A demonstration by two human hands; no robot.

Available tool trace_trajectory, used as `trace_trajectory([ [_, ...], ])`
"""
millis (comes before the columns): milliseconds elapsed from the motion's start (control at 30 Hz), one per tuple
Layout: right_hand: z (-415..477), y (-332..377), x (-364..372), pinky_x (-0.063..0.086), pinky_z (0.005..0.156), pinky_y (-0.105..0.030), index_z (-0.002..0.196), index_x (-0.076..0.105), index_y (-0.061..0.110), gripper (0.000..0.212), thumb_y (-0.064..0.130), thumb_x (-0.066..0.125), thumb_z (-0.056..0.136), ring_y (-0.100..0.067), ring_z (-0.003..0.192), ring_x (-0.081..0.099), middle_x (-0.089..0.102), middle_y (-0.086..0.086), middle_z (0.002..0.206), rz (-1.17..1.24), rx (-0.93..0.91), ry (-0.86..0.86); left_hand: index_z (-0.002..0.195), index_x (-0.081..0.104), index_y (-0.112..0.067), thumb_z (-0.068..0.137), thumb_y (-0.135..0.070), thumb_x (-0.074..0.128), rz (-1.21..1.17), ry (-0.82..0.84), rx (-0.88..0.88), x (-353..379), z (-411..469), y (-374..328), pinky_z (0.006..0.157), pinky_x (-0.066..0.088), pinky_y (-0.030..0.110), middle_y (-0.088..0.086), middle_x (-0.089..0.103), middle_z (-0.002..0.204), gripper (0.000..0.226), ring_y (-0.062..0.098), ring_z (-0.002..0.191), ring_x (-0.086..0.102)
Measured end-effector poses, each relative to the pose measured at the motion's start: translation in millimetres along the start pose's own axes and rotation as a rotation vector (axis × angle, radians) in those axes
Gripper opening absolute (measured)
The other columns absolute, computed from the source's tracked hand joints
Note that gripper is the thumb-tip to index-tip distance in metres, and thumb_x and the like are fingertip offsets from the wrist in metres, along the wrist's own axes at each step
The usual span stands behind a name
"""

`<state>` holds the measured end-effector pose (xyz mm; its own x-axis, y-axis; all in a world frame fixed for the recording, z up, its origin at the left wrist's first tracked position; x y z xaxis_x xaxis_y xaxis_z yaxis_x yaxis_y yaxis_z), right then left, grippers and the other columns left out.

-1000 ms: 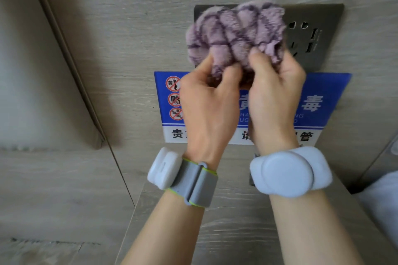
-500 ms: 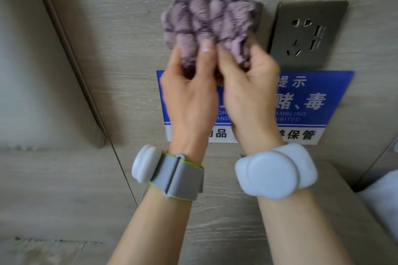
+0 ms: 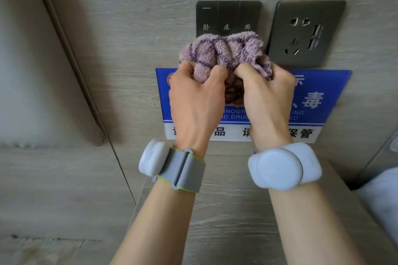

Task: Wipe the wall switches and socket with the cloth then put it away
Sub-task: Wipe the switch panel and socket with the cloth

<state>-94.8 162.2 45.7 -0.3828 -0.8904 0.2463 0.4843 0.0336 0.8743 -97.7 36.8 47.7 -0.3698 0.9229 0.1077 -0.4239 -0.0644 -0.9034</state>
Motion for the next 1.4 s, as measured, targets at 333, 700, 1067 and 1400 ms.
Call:
trace_trajectory([
  [333,-5.1,9.8,22.3,0.056,0.074,-0.026,0.090,0.065,0.017,0.011,0.006,0.067,0.087,-0.001,0.072,0.062,0.068,0.009,0.078,0.049,-0.110,0.052,0.075,0.055,-0.015,0.079,-0.025,0.068,-0.068,-0.140,0.105,-9.7,3.4,-6.1,0.074,0.054,0.047,-0.009,0.057,0.066,0.016,0.014,0.066,0.048],
  [700,-5.6,16.5,14.0,0.051,0.076,-0.014,0.095,0.056,0.022,0.021,0.006,0.067,0.088,0.004,0.078,0.062,0.066,0.010,0.088,0.018,-0.274,-0.057,0.076,0.061,-0.014,0.084,-0.018,0.069,-0.154,-0.066,0.167,-8.0,3.6,-4.0,0.069,0.050,0.032,-0.005,0.060,0.070,0.012,0.009,0.068,0.047],
  [1067,-4.0,14.8,19.8,0.054,0.087,-0.022,0.104,0.062,0.020,0.024,0.007,0.069,0.085,-0.004,0.091,0.066,0.071,0.002,0.098,0.038,-0.288,0.017,0.071,0.060,-0.003,0.084,-0.017,0.068,-0.215,-0.058,0.132,-11.8,12.9,6.3,0.064,0.054,0.043,0.005,0.054,0.069,0.020,0.013,0.072,0.046],
  [1400,-2.6,12.4,14.8,0.055,0.078,-0.022,0.088,0.059,0.029,0.026,0.006,0.070,0.086,-0.001,0.080,0.065,0.069,0.009,0.086,0.071,-0.230,0.008,0.075,0.061,-0.002,0.083,-0.016,0.066,-0.208,-0.059,0.132,-9.6,10.2,6.5,0.072,0.056,0.056,0.005,0.054,0.070,0.017,0.014,0.072,0.046],
])
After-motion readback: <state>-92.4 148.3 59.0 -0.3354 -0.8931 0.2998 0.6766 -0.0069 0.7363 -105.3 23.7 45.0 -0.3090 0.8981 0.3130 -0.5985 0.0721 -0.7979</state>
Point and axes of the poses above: each hand's wrist, its own z-axis towards the middle knuckle, its own x-axis out of the palm, y = z × x, the point moved 5 cm from there along z, towards the middle knuckle
